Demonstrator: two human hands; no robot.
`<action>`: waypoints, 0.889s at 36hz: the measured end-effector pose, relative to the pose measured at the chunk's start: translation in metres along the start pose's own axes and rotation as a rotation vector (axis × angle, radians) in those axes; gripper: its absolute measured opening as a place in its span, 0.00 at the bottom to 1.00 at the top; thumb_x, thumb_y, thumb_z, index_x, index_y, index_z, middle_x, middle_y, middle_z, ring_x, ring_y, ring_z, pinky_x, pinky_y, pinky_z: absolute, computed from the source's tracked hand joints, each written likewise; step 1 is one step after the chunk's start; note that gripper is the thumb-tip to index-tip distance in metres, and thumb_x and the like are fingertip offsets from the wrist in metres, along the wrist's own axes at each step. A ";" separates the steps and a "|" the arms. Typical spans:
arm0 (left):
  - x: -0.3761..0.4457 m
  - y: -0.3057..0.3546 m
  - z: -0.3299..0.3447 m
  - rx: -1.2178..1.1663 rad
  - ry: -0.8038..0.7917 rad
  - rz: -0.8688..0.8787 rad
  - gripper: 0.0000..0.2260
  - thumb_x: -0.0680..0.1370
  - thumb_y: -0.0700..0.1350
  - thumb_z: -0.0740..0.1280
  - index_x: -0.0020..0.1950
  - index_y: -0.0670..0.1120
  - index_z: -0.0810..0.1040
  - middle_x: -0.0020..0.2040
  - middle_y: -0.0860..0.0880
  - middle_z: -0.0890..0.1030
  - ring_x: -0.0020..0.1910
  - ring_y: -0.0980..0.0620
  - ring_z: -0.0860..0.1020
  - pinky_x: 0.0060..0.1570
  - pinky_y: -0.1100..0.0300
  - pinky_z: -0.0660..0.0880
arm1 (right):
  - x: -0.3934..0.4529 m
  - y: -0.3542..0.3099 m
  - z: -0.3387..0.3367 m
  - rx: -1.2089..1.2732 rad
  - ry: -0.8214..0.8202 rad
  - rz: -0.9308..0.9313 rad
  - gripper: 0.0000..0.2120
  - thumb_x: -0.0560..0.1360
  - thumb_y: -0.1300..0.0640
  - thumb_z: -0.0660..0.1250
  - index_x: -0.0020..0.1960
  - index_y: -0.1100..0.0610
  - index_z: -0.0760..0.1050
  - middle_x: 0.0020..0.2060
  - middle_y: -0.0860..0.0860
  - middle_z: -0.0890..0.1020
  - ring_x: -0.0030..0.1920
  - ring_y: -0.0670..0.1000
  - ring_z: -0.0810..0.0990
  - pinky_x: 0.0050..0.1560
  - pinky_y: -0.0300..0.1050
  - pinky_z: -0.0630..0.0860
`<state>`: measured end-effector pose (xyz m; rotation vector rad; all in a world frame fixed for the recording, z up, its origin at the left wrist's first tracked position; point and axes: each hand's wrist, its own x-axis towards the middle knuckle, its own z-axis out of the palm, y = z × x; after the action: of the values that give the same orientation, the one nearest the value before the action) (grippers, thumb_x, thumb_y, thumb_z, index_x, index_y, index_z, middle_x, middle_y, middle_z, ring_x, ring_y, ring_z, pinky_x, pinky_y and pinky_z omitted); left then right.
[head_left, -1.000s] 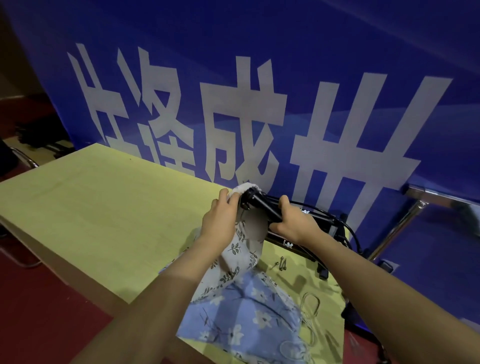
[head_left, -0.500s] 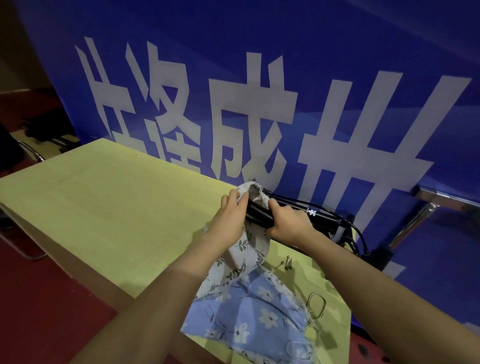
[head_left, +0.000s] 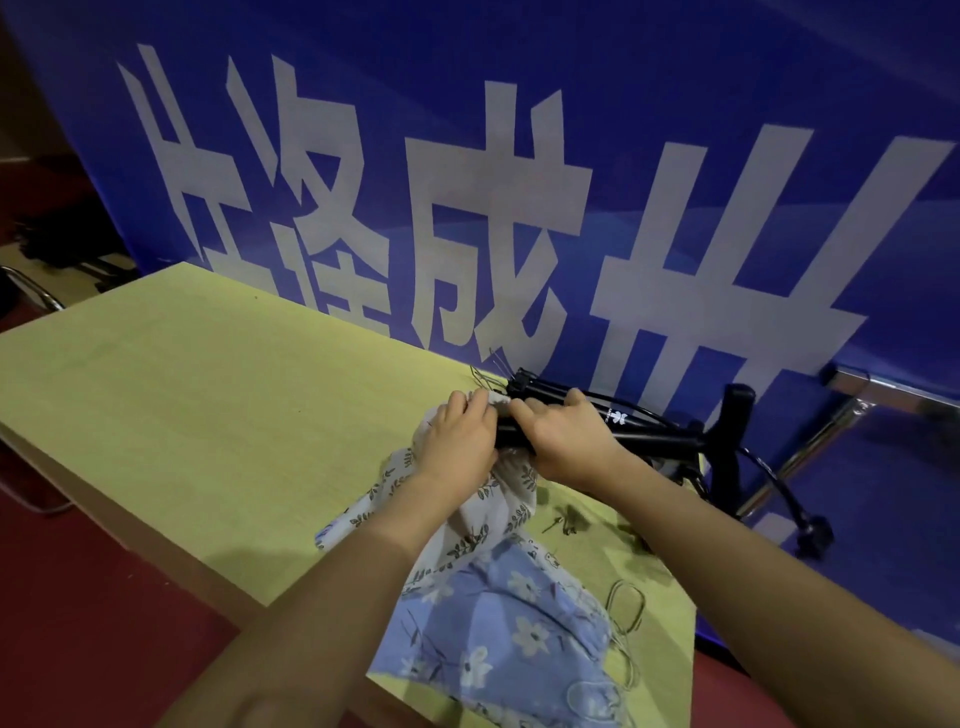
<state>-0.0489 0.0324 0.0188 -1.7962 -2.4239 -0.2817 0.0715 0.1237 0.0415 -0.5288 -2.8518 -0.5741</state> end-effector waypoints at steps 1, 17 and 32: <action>0.001 0.000 0.001 0.009 0.011 -0.006 0.16 0.78 0.47 0.62 0.64 0.44 0.66 0.63 0.47 0.65 0.61 0.45 0.66 0.58 0.52 0.69 | -0.001 0.000 0.002 -0.015 0.058 0.021 0.20 0.60 0.54 0.75 0.49 0.56 0.73 0.36 0.50 0.79 0.31 0.53 0.77 0.38 0.46 0.61; 0.011 -0.006 0.000 -0.491 0.053 -0.297 0.20 0.79 0.55 0.61 0.61 0.40 0.71 0.59 0.43 0.69 0.57 0.43 0.66 0.60 0.53 0.65 | -0.019 -0.012 0.022 0.580 -0.078 0.618 0.16 0.79 0.48 0.60 0.61 0.56 0.68 0.56 0.54 0.76 0.53 0.55 0.78 0.44 0.48 0.74; 0.005 -0.019 0.006 -0.675 0.047 -0.387 0.19 0.79 0.54 0.61 0.60 0.40 0.70 0.60 0.44 0.67 0.59 0.44 0.65 0.58 0.53 0.66 | 0.021 -0.022 0.061 0.882 -0.272 0.625 0.11 0.78 0.56 0.58 0.60 0.52 0.71 0.59 0.52 0.77 0.63 0.57 0.72 0.60 0.51 0.60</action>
<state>-0.0681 0.0331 0.0127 -1.4306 -2.8348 -1.2898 0.0376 0.1358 -0.0162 -1.2579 -2.5485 0.8587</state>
